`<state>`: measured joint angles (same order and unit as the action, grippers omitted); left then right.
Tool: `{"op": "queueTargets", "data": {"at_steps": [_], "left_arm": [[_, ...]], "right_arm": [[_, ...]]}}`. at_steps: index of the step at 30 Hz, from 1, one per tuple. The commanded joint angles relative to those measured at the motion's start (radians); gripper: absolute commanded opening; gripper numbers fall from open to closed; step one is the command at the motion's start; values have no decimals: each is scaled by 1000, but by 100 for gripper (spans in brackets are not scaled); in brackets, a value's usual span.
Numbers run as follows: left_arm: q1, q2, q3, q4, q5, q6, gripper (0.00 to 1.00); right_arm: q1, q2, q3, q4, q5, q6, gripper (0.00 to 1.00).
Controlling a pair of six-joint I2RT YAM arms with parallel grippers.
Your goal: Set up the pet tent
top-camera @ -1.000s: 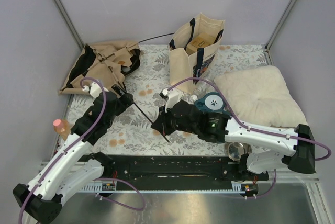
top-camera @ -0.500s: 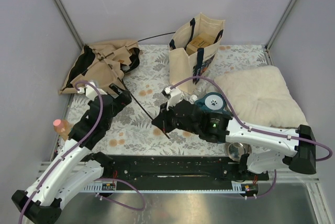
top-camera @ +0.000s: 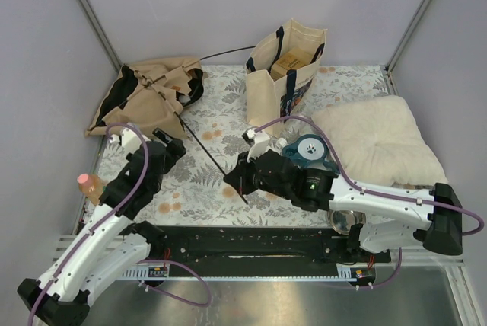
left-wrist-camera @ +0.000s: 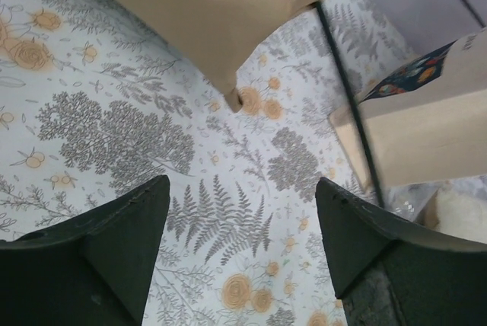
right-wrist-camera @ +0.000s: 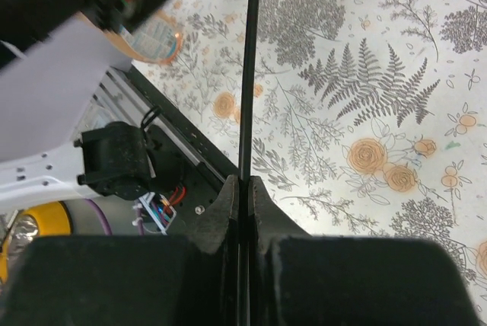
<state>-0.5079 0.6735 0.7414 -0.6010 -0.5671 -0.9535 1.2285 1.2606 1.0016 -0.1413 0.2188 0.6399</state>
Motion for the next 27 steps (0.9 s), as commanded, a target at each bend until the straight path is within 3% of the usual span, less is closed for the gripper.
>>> {"op": "queueTargets", "data": {"at_steps": [1, 7, 11, 16, 22, 25, 27], "left_arm": [[2, -3, -101, 87, 15, -24, 77], [2, 12, -264, 450, 72, 50, 74], [0, 83, -327, 662, 50, 76, 83], [2, 202, -392, 998, 33, 139, 87], [32, 340, -373, 1173, 15, 157, 86], [115, 362, -340, 1114, 94, 108, 86], [181, 342, -352, 1097, 166, 59, 92]], "right_arm": [[-15, -52, 63, 132, 117, 50, 0], [-15, -32, 176, 126, 119, 79, 0], [-14, -13, 221, 115, 129, 98, 0], [-23, -10, 256, 105, 126, 141, 0], [-26, -7, 282, 97, 91, 165, 0], [-30, -4, 292, 85, 82, 176, 0], [-35, -4, 293, 80, 77, 181, 0]]}}
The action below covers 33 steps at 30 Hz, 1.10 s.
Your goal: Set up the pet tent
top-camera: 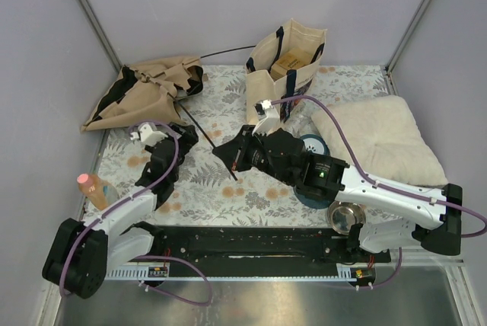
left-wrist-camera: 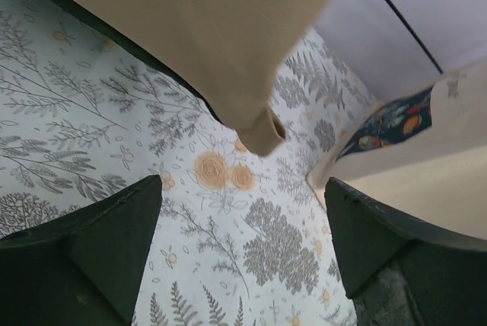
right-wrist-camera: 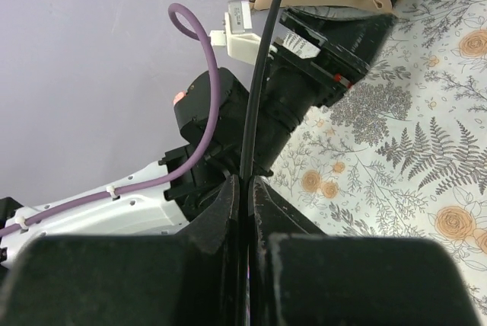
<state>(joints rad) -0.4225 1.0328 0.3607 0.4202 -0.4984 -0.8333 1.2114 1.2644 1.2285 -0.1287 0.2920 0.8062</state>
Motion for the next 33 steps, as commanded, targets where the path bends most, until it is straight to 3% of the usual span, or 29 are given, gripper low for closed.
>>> {"op": "queueTargets", "data": {"at_steps": [1, 3, 9, 14, 15, 24, 28, 33], "left_arm": [[119, -37, 15, 71, 136, -84, 94], [155, -62, 6, 40, 184, -116, 99], [231, -111, -11, -18, 234, -165, 97], [300, -47, -19, 49, 328, -188, 61], [306, -28, -22, 81, 340, -190, 58], [327, 191, -48, 415, 426, -194, 68], [330, 278, -84, 634, 420, -219, 65], [334, 348, -85, 738, 397, -217, 62]], "right_arm": [[-21, -7, 66, 70, 1, 17, 0], [-27, -5, 66, 73, -7, 22, 0], [-42, -2, 65, 86, -34, 37, 0], [-44, 1, 68, 90, -45, 44, 0], [-44, 1, 69, 95, -51, 45, 0], [-44, 10, 85, 107, -70, 53, 0], [-44, 12, 88, 115, -83, 60, 0], [-44, 20, 91, 118, -99, 68, 0]]}}
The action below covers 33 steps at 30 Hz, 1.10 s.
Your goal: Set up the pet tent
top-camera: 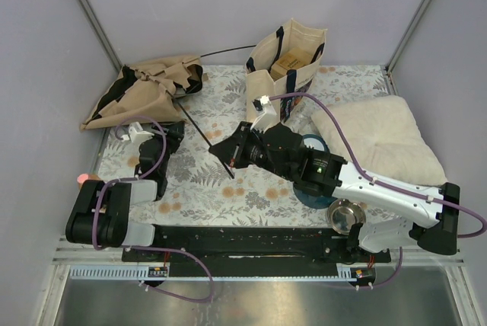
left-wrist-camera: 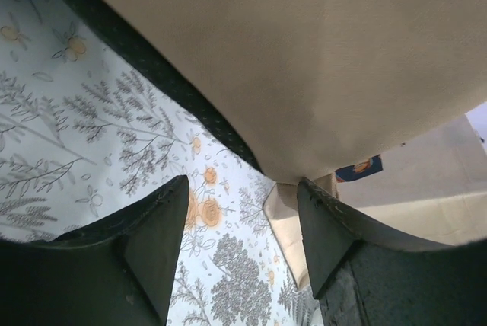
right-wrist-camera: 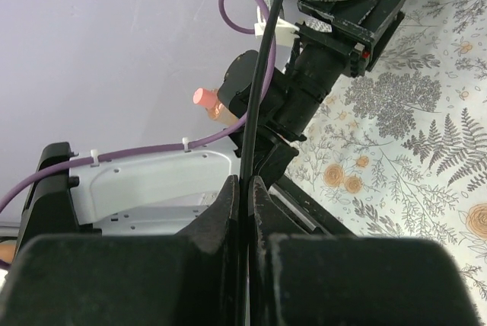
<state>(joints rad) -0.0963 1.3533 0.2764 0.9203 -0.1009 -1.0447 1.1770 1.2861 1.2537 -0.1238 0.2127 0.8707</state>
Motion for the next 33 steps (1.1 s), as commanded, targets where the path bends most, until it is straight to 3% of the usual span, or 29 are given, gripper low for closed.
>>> {"op": "queueTargets", "data": {"at_steps": [1, 5, 12, 19, 23, 33], "left_arm": [[6, 35, 0, 248, -9, -6, 62], [6, 44, 10, 258, -2, 32, 60], [-60, -29, 12, 69, -42, 218, 58], [-138, -45, 56, -15, -60, 348, 54], [-161, -36, 101, -64, -108, 358, 54], [-161, 21, 144, -69, -160, 334, 39]], "right_arm": [[-10, -2, 66, 113, -21, 5, 0], [-10, -4, 62, 112, -24, 8, 0], [-10, 9, 85, 87, -30, 5, 0], [-10, 16, 87, 82, -33, 10, 0], [-10, 16, 81, 87, -29, 14, 0], [-10, 18, 73, 101, -29, 16, 0]]}}
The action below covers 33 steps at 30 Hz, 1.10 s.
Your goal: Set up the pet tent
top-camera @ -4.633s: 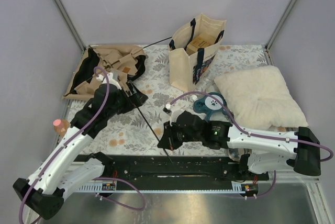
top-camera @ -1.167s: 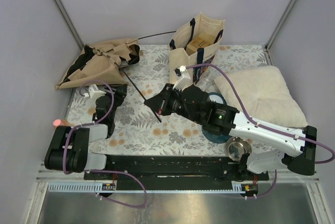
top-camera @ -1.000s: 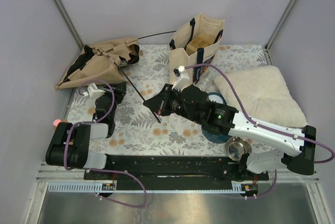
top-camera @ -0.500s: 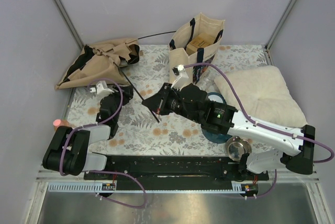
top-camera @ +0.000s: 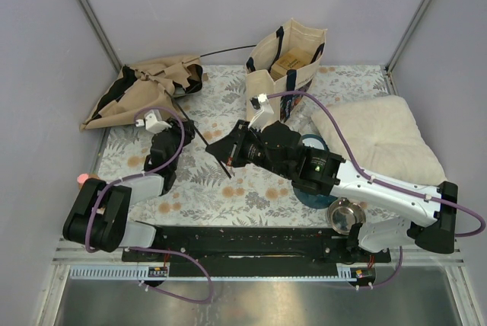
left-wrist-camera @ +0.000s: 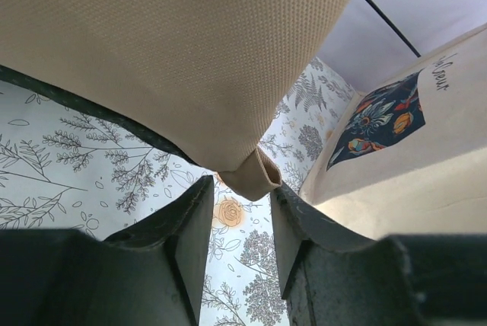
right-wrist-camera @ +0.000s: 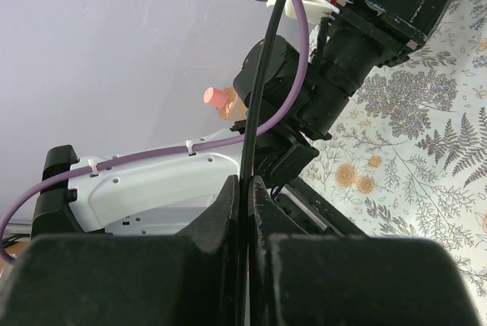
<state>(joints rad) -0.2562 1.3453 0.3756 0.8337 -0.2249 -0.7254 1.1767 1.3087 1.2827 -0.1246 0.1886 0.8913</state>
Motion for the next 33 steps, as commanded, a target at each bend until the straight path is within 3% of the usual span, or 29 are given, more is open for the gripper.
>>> {"op": "queueTargets", "data": {"at_steps": [1, 6, 9, 18, 33], "left_arm": [[-2, 34, 46, 19, -39, 12, 35], [-2, 29, 39, 16, -50, 7, 16], [0, 11, 45, -7, -56, 24, 0], [-2, -96, -4, -62, 15, 122, 0], [-95, -448, -110, -292, 137, 161, 0]], "right_arm": [[-8, -6, 43, 102, -3, -8, 0], [-9, -9, 35, 108, -2, -9, 0], [-9, -8, 33, 108, -3, -9, 0], [-9, -14, -35, 149, -11, -14, 0], [-8, -74, -356, 344, -146, -72, 0]]}}
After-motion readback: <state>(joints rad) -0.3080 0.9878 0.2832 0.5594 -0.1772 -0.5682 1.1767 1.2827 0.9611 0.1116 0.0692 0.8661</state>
